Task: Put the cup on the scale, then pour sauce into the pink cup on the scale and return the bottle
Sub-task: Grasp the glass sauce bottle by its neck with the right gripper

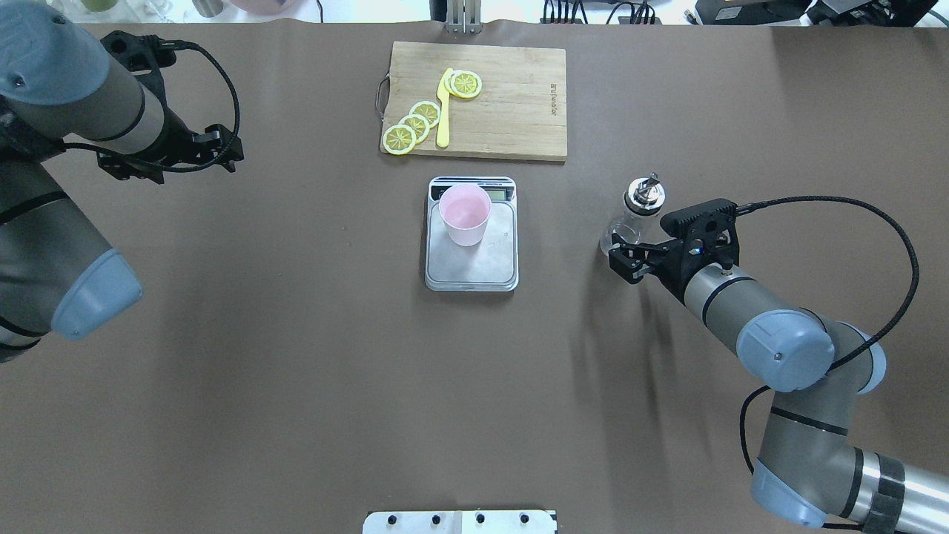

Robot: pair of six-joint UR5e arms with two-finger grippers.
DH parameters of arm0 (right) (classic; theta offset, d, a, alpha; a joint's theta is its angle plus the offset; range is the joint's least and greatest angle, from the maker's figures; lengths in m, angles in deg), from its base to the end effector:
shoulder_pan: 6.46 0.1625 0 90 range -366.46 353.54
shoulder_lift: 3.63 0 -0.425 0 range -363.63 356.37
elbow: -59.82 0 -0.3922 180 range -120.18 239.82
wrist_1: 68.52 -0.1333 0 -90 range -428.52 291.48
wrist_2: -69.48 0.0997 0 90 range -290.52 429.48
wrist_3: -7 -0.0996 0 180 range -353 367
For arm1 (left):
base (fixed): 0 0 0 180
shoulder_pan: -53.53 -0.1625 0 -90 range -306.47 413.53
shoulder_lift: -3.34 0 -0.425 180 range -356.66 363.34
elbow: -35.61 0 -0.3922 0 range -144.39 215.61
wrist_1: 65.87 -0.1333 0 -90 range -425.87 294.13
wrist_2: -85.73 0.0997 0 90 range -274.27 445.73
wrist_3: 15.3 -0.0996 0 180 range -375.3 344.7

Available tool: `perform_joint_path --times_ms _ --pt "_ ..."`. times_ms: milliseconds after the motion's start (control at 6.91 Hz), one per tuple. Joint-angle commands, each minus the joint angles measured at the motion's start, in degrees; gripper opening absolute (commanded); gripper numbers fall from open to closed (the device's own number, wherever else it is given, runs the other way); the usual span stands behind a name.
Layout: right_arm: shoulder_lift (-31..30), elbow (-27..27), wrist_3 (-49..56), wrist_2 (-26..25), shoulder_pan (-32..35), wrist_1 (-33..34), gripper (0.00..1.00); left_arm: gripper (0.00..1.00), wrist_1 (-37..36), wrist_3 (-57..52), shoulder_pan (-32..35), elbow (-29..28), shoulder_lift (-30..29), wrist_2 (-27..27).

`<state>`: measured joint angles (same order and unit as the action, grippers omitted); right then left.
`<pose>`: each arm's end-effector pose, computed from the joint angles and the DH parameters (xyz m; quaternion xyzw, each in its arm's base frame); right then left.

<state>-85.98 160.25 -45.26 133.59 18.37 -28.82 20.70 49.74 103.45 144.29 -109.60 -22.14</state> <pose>-0.4244 -0.3912 0.4023 0.4428 -0.3718 0.0345 0.8152 0.3050 -0.5220 0.3063 0.0799 0.3458 -0.1521 0.9224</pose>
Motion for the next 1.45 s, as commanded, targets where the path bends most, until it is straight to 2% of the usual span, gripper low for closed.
perform_joint_path --times_ms 0,289,723,1157,1302 --pt "0.6 -0.9 0.0 0.0 0.5 -0.7 1.00 0.99 0.0 0.0 -0.1 -0.5 -0.1 0.0" --pt "3.0 -2.7 0.4 0.0 1.1 -0.6 1.00 0.99 0.0 0.0 -0.1 -0.6 -0.1 0.0" --pt "3.1 -3.9 0.8 0.2 2.1 -0.7 1.00 0.99 1.0 0.3 -0.1 -1.2 -0.2 0.0" --pt "4.9 -4.6 1.0 0.2 2.3 -0.7 0.91 0.99 1.1 0.1 -0.1 -1.4 -0.3 0.1" --pt "4.9 -4.7 0.9 0.2 2.3 -0.7 0.91 0.99 1.1 0.2 -0.1 -1.5 -0.3 0.1"
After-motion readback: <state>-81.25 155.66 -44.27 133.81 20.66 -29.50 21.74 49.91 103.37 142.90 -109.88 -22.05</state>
